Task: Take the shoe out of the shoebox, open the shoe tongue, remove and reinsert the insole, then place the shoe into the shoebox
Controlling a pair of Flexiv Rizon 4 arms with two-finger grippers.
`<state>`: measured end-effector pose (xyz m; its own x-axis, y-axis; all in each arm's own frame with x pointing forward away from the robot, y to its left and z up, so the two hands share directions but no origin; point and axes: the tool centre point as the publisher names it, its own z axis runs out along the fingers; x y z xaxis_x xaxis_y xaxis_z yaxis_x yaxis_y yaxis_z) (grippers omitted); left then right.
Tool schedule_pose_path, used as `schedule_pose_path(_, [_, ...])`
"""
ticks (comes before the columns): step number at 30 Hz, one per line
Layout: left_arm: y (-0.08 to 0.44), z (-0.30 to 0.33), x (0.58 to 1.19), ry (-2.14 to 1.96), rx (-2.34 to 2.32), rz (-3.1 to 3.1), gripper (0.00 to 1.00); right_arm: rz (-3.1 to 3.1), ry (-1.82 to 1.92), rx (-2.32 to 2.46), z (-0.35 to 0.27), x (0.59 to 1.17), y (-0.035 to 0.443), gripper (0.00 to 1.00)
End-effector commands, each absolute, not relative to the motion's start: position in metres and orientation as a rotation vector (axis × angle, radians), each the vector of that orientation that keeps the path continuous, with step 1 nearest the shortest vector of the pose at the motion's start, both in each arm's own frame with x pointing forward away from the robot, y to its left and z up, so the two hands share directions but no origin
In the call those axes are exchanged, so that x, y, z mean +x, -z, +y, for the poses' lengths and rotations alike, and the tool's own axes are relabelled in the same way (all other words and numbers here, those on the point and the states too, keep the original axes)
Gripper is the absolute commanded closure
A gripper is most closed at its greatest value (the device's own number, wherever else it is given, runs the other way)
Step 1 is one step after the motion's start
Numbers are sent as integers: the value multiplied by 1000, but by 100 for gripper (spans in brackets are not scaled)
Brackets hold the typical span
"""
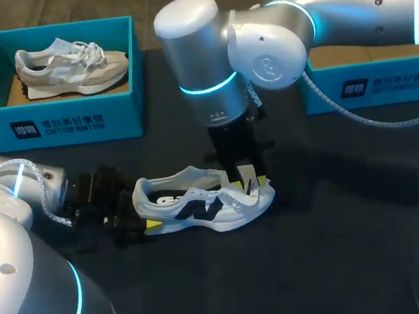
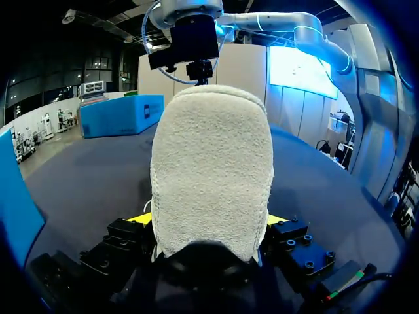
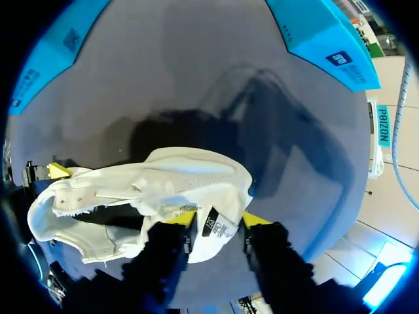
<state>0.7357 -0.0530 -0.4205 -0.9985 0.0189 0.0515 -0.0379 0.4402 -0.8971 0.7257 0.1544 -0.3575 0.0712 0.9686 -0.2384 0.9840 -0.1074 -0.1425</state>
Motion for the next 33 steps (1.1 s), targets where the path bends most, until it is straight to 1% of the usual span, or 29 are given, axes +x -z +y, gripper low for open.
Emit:
schedule_pose_path(1, [422,-54,735,-1633,18,-2622,100,2046,417,2253,156,723,352,0])
schedule_pose_path(9, [422,-54,735,-1633,18,-2622,100,2068,313,2181,163,721,327,0])
schedule_pose_path(18, [422,-54,735,-1633,18,-2622,100,2282,151,1862,178,731,290,0])
schedule_pose_path(27, [422,-54,735,-1633,18,-2622,100,2554,-30,1326,207,740,247,0])
schedule_pose_path(33, [422,-54,735,-1633,18,-2622,100,2735,-121,862,242,742,239,0])
